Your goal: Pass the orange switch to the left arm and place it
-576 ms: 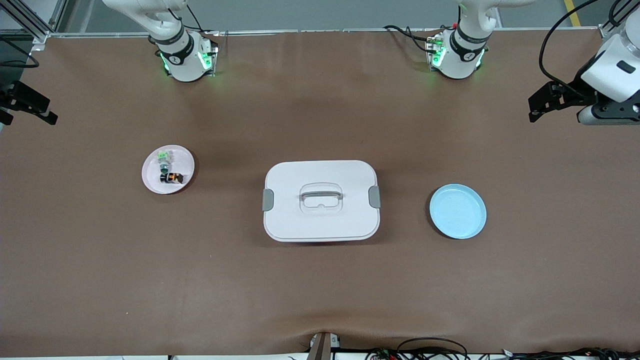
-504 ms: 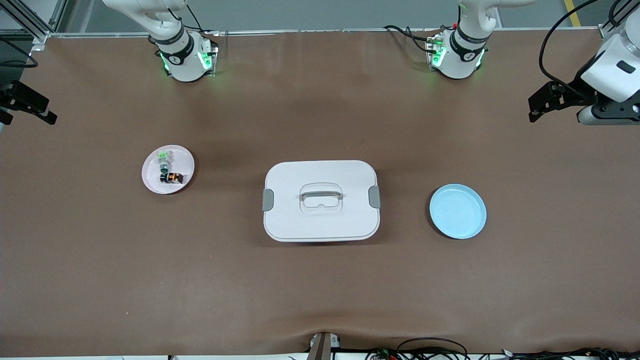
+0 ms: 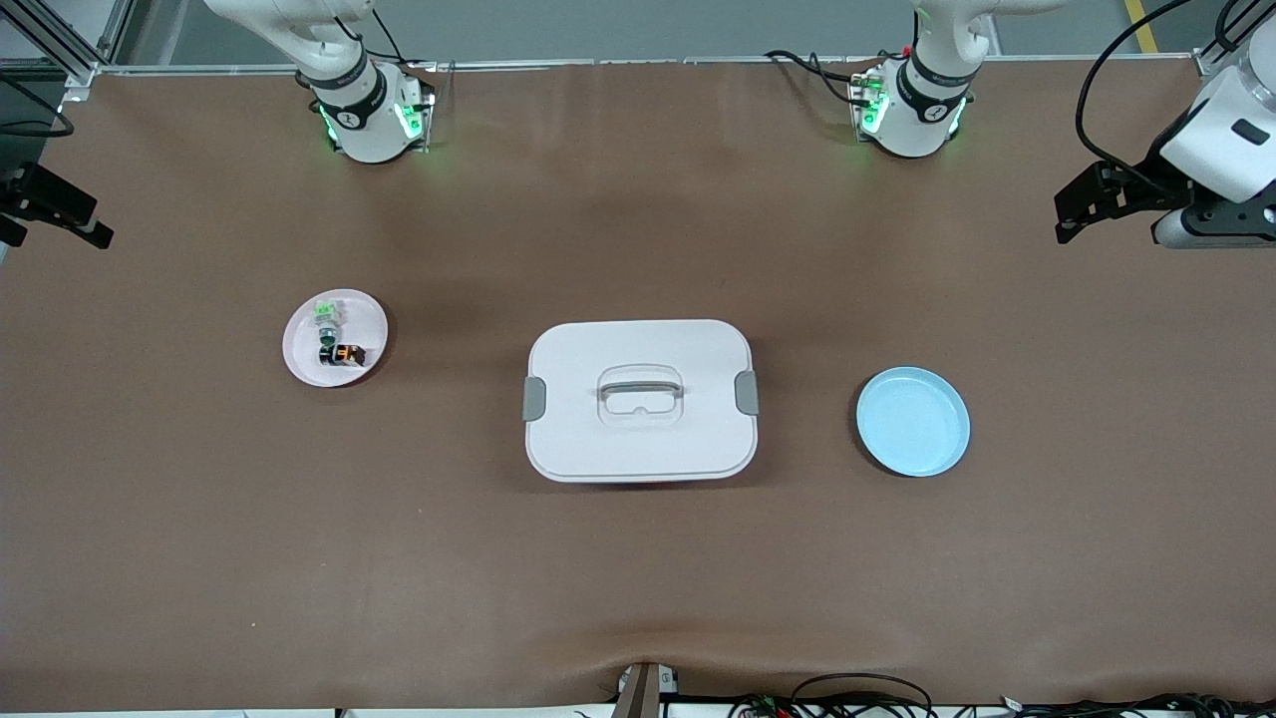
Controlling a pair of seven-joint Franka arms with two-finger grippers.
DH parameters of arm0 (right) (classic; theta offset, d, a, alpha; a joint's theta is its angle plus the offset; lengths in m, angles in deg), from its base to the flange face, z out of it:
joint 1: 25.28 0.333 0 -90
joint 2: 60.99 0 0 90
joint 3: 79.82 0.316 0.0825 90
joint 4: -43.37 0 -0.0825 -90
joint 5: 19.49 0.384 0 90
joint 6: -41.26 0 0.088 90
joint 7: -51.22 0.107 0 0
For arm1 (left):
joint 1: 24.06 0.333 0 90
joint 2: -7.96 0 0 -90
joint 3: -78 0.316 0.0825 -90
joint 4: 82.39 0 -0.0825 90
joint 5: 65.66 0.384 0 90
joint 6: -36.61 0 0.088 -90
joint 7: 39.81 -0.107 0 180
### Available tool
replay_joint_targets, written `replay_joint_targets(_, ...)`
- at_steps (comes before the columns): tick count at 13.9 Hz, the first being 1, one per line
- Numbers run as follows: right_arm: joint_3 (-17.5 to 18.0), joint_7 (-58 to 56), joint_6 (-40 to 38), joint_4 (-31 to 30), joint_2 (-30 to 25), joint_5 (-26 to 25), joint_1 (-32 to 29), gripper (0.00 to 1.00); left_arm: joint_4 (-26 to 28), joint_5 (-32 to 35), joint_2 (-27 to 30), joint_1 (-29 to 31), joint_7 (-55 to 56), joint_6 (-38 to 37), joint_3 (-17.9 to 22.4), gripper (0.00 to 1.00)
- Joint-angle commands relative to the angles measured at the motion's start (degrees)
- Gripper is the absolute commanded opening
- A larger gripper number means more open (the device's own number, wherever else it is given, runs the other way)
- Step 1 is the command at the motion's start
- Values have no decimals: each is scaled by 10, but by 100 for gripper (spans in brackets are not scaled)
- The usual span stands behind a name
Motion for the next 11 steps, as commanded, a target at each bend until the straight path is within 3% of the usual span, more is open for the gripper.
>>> replay_joint_targets(1, 5, 9, -2, -4, -8, 5, -7, 100, -15, -5, -7, 3, -8, -12, 0, 100)
replay_joint_targets(11, 4, 8, -2, 0, 5, 5, -9, 100, -15, -3, -5, 3, -4, -30, 1, 100)
